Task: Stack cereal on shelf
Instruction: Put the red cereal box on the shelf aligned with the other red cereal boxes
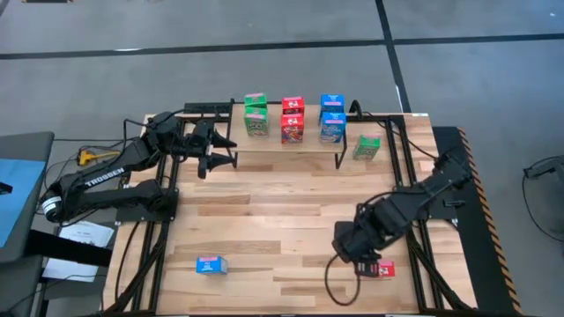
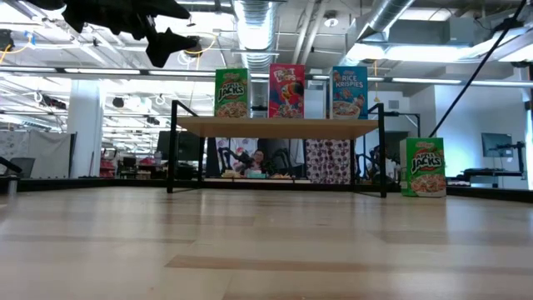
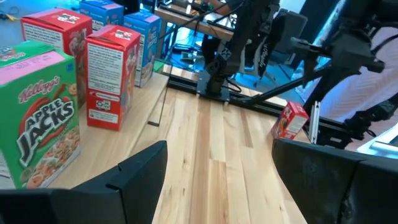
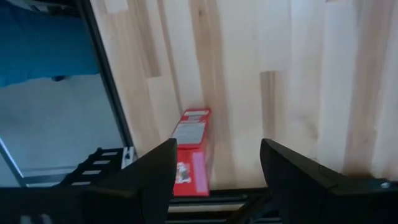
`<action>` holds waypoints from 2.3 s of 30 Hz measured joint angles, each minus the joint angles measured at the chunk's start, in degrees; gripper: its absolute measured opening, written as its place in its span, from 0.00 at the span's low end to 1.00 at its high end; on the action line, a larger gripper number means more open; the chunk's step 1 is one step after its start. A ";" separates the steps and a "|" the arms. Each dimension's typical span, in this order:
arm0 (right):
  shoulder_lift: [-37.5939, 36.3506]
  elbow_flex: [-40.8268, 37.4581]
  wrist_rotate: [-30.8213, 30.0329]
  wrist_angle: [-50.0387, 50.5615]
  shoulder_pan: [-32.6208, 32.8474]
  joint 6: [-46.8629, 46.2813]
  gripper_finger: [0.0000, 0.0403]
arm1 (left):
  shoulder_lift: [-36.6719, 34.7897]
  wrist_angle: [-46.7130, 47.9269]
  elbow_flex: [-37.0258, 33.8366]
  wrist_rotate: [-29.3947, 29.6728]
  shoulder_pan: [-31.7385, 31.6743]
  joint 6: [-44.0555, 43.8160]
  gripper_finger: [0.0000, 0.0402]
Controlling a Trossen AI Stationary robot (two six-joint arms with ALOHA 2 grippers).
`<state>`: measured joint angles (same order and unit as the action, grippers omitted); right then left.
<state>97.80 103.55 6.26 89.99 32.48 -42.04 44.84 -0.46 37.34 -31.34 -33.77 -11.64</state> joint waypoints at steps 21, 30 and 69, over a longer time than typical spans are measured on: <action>0.03 0.02 -0.17 0.02 11.57 -7.05 0.63 | 0.00 -0.03 0.00 0.73 0.01 -1.43 0.69; 1.97 0.02 -1.69 0.20 16.14 -14.91 0.63 | 0.00 -0.30 0.00 0.75 0.59 -2.54 0.69; 9.46 -10.80 8.78 -0.37 17.42 -10.39 0.63 | 0.02 -0.27 0.00 2.15 3.01 -3.04 0.69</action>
<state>107.26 92.75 15.04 89.62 49.90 -52.43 44.86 -0.73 37.34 -29.19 -30.76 -14.68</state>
